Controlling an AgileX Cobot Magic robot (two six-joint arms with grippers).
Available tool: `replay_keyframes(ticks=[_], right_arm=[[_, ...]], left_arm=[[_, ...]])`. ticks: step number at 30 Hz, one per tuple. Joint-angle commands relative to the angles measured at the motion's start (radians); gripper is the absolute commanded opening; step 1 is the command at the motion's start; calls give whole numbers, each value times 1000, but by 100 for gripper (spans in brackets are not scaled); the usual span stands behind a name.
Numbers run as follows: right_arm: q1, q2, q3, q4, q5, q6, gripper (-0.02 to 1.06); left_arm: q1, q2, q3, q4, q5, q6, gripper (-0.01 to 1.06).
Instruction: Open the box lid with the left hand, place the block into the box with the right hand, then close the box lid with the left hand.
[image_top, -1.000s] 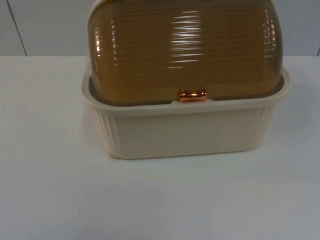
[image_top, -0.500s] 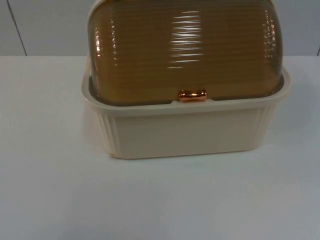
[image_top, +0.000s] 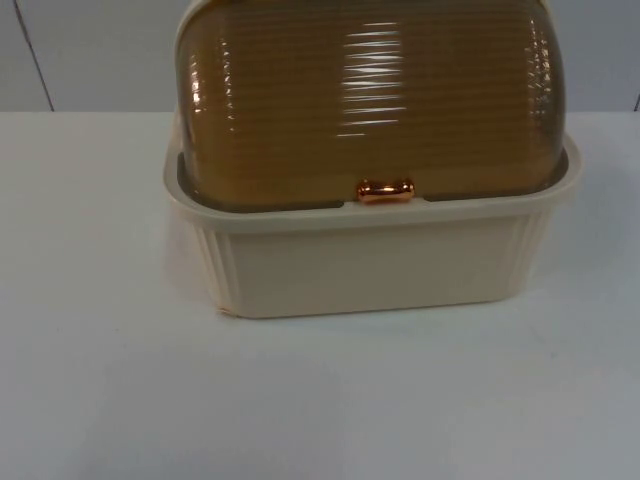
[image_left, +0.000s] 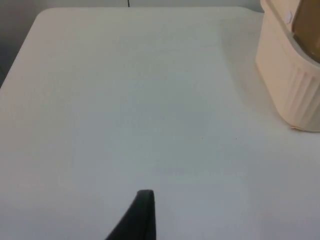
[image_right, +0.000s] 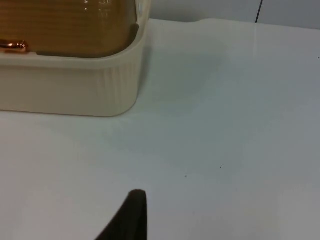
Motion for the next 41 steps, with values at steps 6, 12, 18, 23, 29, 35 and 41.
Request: replay_keyframes(ticks=[6,12,18,23,29,35,41], right_arm=[[-3,-3,7,6,-6,0,105],[-36,-3,7,6,-6,0,105],[-96,-3,7,6,-6,0,105],[-96,-3,7,6,-6,0,105],[-120,-3,7,6,-6,0,105],[-120,-3,7,6,-6,0,105],[-73,-3,7,6,-6,0,105]], left_arm=[[-5,-2,2,-11,-14,-5,104],[-5,-2,2,-11,-14,-5,104],[-5,-2,2,-11,-14,-5,104],[-5,-2,2,-11,-14,-5,104],[-5,-2,2,-11,-14,-5,104],[-32,-2,2,-11,-14,-5,104],[-49,-2,2,-11,-14,-5,104]])
